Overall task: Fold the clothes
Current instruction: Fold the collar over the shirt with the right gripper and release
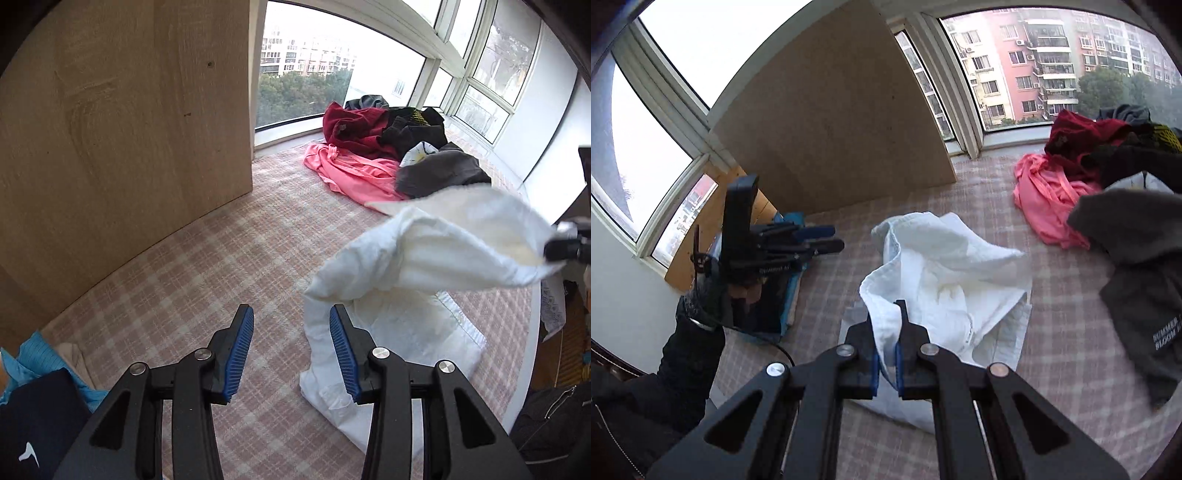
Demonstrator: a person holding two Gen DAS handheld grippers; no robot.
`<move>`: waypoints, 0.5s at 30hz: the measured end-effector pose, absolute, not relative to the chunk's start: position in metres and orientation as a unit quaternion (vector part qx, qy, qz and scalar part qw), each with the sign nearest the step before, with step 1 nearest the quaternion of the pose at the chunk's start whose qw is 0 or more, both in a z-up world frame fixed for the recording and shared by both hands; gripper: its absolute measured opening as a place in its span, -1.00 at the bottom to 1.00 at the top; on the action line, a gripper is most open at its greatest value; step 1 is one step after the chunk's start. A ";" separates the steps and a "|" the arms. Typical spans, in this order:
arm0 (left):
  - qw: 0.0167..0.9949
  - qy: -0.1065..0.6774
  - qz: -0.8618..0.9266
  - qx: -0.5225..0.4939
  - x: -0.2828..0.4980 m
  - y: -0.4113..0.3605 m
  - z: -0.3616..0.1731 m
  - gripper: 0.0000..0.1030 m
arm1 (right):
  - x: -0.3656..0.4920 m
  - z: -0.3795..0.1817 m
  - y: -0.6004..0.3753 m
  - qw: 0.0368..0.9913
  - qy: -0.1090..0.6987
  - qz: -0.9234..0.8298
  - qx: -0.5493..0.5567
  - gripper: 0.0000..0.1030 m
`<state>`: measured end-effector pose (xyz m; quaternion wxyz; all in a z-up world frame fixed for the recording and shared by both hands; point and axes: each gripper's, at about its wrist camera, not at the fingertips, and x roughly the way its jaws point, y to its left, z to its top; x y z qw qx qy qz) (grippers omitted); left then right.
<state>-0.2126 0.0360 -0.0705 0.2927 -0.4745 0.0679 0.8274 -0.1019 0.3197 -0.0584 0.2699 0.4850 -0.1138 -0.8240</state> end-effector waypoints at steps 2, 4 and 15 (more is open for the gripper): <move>0.319 0.066 0.818 -0.475 -0.216 0.047 -0.068 -0.20 | -0.081 -0.084 0.326 0.251 -0.131 -0.816 0.504 -0.88; 0.354 0.065 0.800 -0.481 -0.221 0.063 -0.069 -0.20 | -0.070 -0.103 0.331 0.235 -0.145 -0.810 0.518 -0.88; 0.461 0.252 0.644 -0.556 -0.176 0.152 -0.129 -0.24 | -0.037 -0.125 0.332 0.227 -0.126 -0.788 0.558 -0.80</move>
